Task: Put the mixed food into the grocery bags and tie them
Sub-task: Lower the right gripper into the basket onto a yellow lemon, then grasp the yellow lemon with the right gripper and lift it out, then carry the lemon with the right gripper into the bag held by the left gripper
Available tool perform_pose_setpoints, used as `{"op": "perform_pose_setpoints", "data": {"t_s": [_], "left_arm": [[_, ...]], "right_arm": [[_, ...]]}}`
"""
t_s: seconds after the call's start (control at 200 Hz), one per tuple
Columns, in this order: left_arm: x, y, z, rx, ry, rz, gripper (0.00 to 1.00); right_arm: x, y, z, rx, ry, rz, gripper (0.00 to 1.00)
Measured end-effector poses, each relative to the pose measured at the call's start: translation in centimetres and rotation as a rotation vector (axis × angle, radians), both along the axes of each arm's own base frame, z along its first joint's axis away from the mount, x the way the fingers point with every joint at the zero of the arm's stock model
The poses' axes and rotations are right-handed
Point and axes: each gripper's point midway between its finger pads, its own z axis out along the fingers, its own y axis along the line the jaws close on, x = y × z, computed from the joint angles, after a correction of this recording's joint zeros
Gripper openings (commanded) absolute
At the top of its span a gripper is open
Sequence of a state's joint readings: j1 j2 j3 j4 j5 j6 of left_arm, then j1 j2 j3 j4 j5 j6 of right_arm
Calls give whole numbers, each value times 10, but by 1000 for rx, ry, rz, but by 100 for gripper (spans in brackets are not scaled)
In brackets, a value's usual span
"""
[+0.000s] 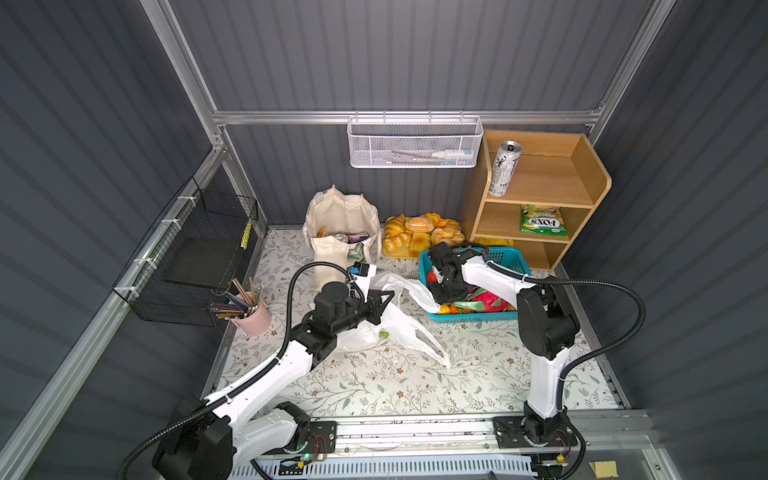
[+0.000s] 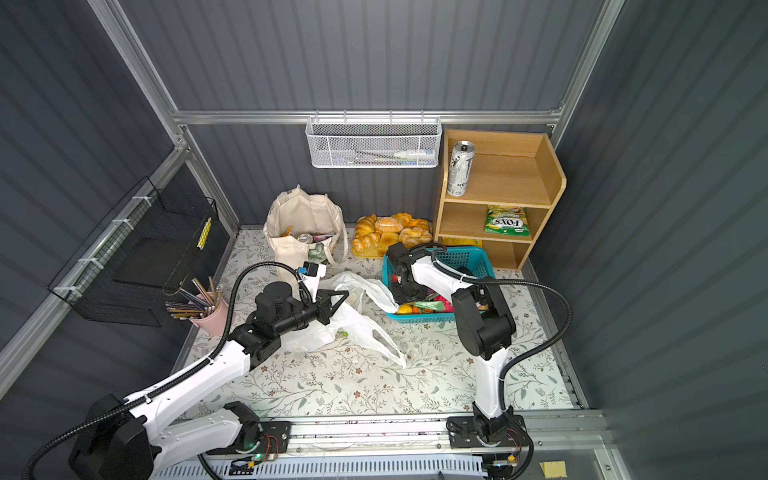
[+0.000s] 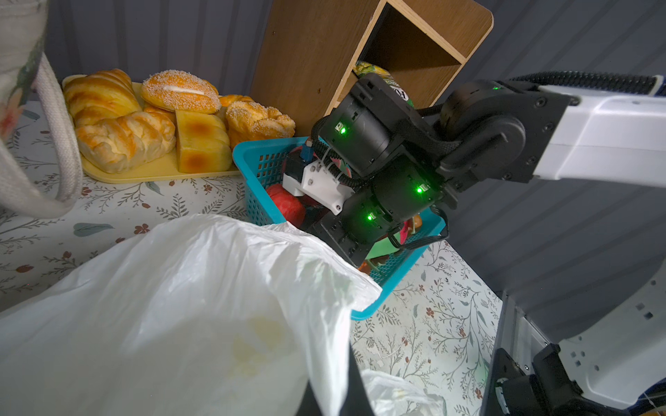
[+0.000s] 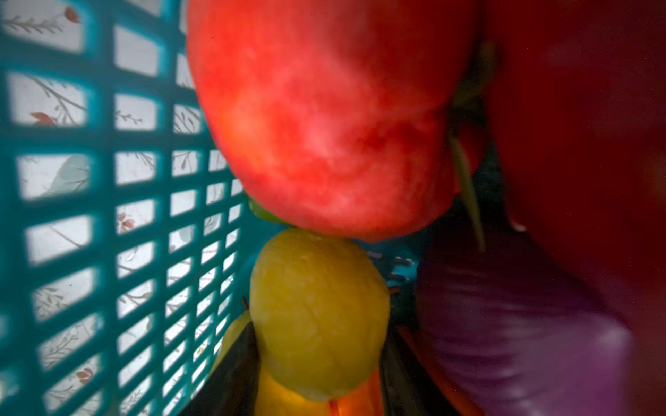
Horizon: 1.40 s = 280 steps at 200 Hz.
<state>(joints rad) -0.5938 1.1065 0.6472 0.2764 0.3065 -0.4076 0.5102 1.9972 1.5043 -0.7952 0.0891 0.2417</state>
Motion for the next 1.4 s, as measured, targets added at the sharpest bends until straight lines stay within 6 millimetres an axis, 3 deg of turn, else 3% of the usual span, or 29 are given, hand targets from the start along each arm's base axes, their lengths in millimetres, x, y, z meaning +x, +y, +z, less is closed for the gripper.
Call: {"op": "perform_pose_setpoints", "data": {"t_s": [0.225, 0.565, 0.72, 0.921, 1.071, 1.221, 1.306, 1.401], "left_arm": [[0, 0, -1, 2, 4, 0, 0], [2, -1, -4, 7, 11, 0, 0], [2, -1, -4, 7, 11, 0, 0], [1, -3, -1, 3, 9, -9, 0], [0, -7, 6, -7, 4, -31, 0], [0, -11, 7, -10, 11, -55, 0], [-1, -14, 6, -12, 21, -76, 0], [-3, -19, 8, -19, 27, -105, 0]], "right_arm": [[-3, -4, 16, 53, -46, -30, 30], [2, -13, 112, 286, -249, -131, 31], [-14, -15, 143, 379, -313, -134, 32], [-56, -15, 172, 526, -359, -93, 33], [-93, -4, 173, 639, -322, -40, 33], [-127, 28, 156, 710, -219, 38, 33], [-131, 44, 148, 735, -180, 58, 33], [-120, 59, 141, 758, -168, 53, 33]]}}
